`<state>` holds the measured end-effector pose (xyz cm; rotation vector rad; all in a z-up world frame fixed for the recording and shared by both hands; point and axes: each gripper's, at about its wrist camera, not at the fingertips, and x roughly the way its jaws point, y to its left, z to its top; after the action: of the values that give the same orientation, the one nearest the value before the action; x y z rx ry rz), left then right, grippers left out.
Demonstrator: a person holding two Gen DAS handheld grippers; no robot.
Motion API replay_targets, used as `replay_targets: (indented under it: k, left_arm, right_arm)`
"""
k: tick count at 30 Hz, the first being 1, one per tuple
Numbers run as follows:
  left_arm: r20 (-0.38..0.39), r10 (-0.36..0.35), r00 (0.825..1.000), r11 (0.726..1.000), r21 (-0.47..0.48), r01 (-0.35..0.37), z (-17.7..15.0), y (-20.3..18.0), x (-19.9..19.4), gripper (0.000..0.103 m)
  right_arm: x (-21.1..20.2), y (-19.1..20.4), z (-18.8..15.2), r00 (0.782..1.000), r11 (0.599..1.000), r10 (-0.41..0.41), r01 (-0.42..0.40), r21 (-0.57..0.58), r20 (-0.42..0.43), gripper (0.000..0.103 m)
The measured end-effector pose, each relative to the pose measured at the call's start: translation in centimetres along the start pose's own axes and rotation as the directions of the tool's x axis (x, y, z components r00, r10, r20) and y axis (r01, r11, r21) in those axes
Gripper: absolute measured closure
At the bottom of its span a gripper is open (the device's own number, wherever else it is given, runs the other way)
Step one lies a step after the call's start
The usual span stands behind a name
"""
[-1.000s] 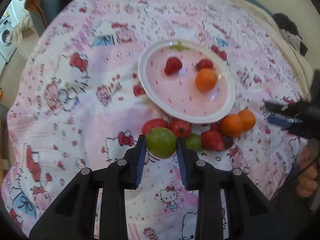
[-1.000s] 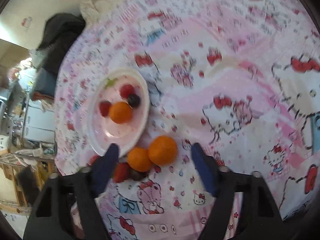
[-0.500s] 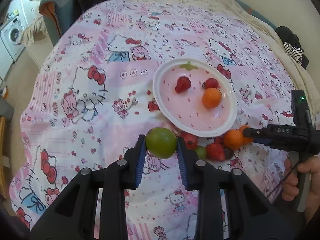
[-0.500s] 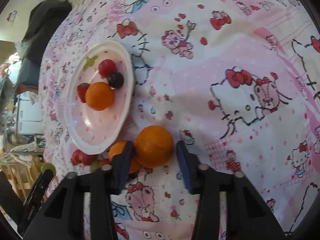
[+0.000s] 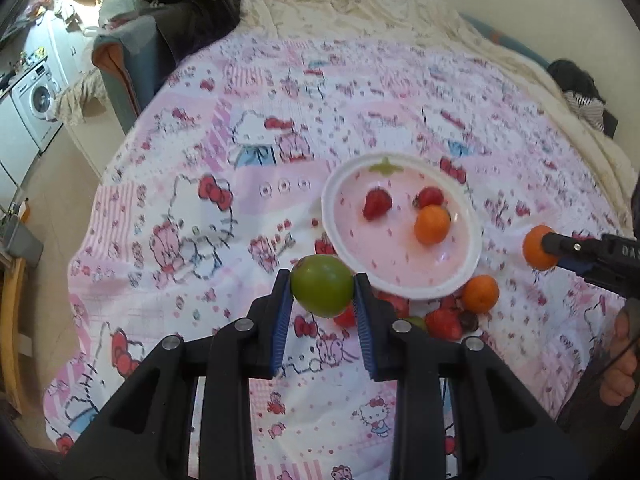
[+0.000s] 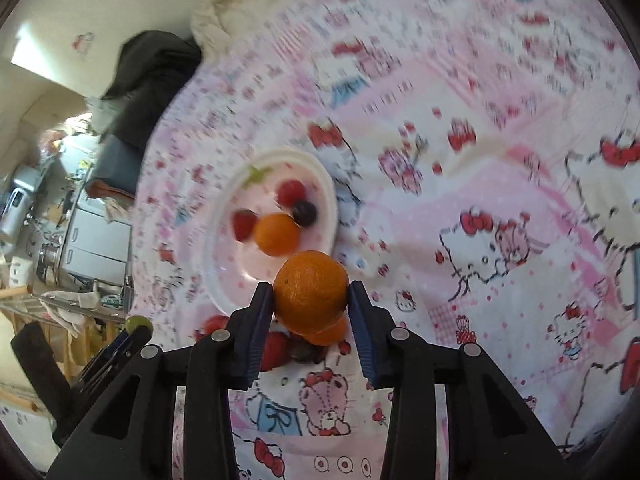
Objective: Organize fruits
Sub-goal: 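Carry the green grape with the left gripper while the right gripper carries the mandarin over the plate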
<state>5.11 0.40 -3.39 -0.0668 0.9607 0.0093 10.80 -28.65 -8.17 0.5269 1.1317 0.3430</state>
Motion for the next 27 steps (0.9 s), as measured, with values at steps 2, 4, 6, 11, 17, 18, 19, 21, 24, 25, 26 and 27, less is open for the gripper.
replay_targets:
  k: [2,4,6,11,17,18,19,21,24,25,26,27]
  left_arm:
    - [0.035,0.014,0.999,1.0,0.003,-0.014,0.5,0.2,-0.8,0.077]
    - [0.054,0.012,0.998,1.0,0.001,-0.012,1.2,0.3,-1.4,0.077]
    - [0.059,0.001,0.998,1.0,0.002,-0.001,2.0,0.3,-1.7,0.077]
    - [0.087,-0.019,0.996,1.0,0.017,0.018,4.9,0.3,-2.3,0.077]
    - [0.078,-0.004,0.997,0.997,0.073,-0.002,7.3,-0.6,-0.1,0.077]
    - [0.071,-0.006,0.997,0.997,0.076,0.0,7.6,-0.7,0.5,0.077]
    - [0.063,-0.008,0.998,0.997,0.079,0.003,7.9,-0.8,1.0,0.077]
    - [0.052,-0.01,0.999,0.997,0.082,0.006,8.3,-1.1,1.9,0.077]
    - [0.033,-0.014,0.999,0.996,0.088,0.011,8.8,-1.4,3.4,0.077]
    - [0.027,-0.012,1.0,0.995,0.095,0.01,8.9,-1.6,4.0,0.077]
    - [0.021,-0.011,1.0,0.995,0.102,0.009,9.0,-1.8,4.5,0.077]
    - [0.012,-0.01,1.0,0.994,0.109,0.009,9.1,-2.0,5.2,0.077]
  right_arm:
    - [-1.1,0.8,0.1,0.999,0.999,0.015,-0.014,-0.034,0.041,0.063]
    - [-2.0,1.4,0.3,0.996,0.998,0.043,-0.039,-0.052,0.078,0.063]
    - [-2.5,1.9,0.7,0.992,0.996,0.064,-0.057,-0.071,0.108,0.063]
    - [-2.7,3.0,2.2,0.982,0.989,0.111,-0.095,-0.111,0.15,0.063]
    - [-1.6,3.0,4.2,0.979,0.987,0.141,-0.127,-0.103,0.145,0.063]
    - [-1.4,3.0,4.5,0.979,0.986,0.142,-0.128,-0.102,0.143,0.063]
    - [-1.1,3.0,4.8,0.98,0.986,0.142,-0.128,-0.104,0.14,0.063]
    - [-0.2,3.2,5.6,0.982,0.986,0.139,-0.125,-0.114,0.125,0.063]
    - [0.9,3.6,6.5,0.984,0.984,0.141,-0.126,-0.128,0.107,0.063]
    - [1.4,3.9,6.8,0.986,0.983,0.137,-0.122,-0.138,0.099,0.063]
    - [1.7,4.0,6.9,0.986,0.982,0.135,-0.12,-0.144,0.096,0.063]
    - [2.3,4.2,7.2,0.987,0.981,0.132,-0.117,-0.155,0.087,0.063]
